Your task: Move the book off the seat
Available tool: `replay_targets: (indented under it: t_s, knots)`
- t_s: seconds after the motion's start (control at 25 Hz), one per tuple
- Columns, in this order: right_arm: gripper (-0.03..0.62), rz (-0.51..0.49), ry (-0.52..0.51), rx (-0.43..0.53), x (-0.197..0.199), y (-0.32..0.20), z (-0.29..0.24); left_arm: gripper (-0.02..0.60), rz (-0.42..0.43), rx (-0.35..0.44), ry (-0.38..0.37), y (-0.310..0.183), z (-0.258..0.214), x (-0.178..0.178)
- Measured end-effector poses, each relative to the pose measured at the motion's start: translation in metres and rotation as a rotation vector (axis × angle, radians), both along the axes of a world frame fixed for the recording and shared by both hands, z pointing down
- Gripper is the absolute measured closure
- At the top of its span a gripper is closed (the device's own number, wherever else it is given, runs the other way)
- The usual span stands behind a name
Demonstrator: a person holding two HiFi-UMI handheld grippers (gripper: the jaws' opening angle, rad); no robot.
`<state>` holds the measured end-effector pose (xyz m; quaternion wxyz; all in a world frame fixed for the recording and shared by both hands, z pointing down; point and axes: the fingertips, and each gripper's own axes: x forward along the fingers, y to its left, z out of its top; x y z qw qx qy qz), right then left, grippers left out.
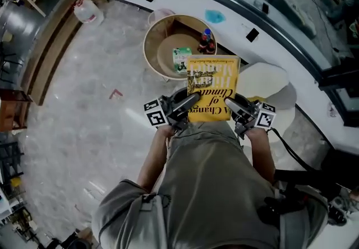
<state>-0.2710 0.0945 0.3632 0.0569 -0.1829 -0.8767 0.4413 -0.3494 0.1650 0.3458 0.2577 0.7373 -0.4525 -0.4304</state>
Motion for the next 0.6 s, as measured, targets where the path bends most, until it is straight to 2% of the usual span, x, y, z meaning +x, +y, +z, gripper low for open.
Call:
replay_targets:
  t_s: [0.12, 0.4, 0.48, 0.6]
  knots:
    - [0.43, -0.028, 0.023, -0.029, -0.035, 0.008, 0.005, 0.423, -0.036, -0.003, 0.016, 0.01, 0.002, -0.034]
    - [0.433, -0.119, -0.003, -0.075, -0.055, -0.006, 0.022, 0.423, -0.129, -0.047, 0.023, 0.002, 0.024, -0.046]
    - [0.434, -0.145, 0.001, -0.116, -0.086, -0.024, 0.022, 0.423, -0.148, -0.088, 0.044, -0.013, 0.026, -0.073]
    - [0.441, -0.194, 0.015, -0.17, -0.134, -0.055, 0.029, 0.423, -0.158, -0.196, 0.068, -0.039, 0.041, -0.114]
